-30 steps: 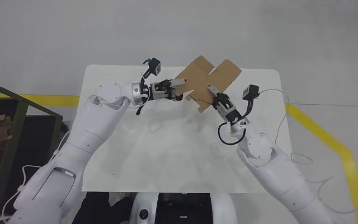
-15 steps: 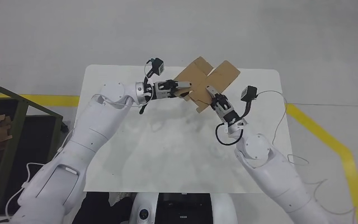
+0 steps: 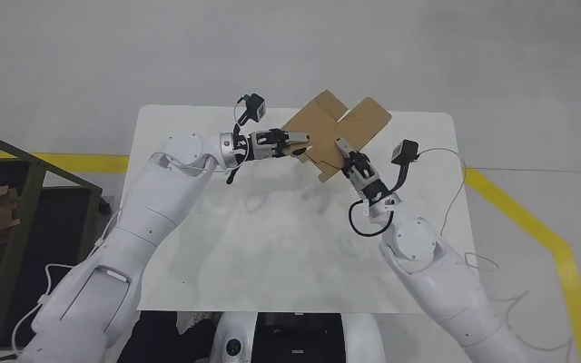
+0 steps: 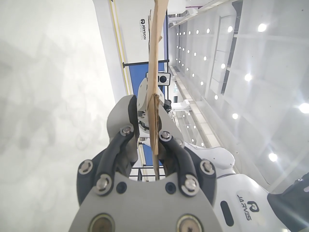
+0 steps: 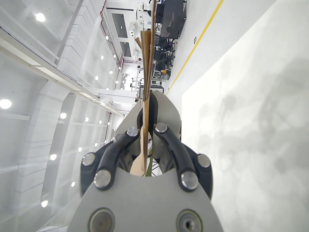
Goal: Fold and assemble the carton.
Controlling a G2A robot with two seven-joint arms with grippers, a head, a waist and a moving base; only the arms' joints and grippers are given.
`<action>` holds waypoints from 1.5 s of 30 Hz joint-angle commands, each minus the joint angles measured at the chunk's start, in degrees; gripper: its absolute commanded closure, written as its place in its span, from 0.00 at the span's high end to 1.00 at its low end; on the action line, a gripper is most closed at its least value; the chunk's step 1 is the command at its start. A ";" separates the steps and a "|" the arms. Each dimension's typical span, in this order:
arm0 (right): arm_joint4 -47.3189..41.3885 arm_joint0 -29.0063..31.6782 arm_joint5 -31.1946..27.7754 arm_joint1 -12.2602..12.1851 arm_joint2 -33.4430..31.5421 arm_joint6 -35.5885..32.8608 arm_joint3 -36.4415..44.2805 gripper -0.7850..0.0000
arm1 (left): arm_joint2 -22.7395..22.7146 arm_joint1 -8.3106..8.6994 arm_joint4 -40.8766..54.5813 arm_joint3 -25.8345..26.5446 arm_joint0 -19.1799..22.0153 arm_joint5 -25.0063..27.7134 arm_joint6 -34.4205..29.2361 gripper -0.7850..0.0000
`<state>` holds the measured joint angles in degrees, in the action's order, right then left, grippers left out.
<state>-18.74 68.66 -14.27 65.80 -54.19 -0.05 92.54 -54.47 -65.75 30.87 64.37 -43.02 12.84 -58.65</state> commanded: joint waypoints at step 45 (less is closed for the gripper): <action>-9.14 -5.33 -10.13 -3.38 -18.73 -67.85 -20.55 1.00 | -11.11 4.27 -4.82 3.99 -4.70 -4.23 -26.48 0.00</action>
<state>-27.96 63.52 -23.88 62.50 -72.77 -66.81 72.22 -65.14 -61.75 26.40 67.90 -47.43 8.70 -83.67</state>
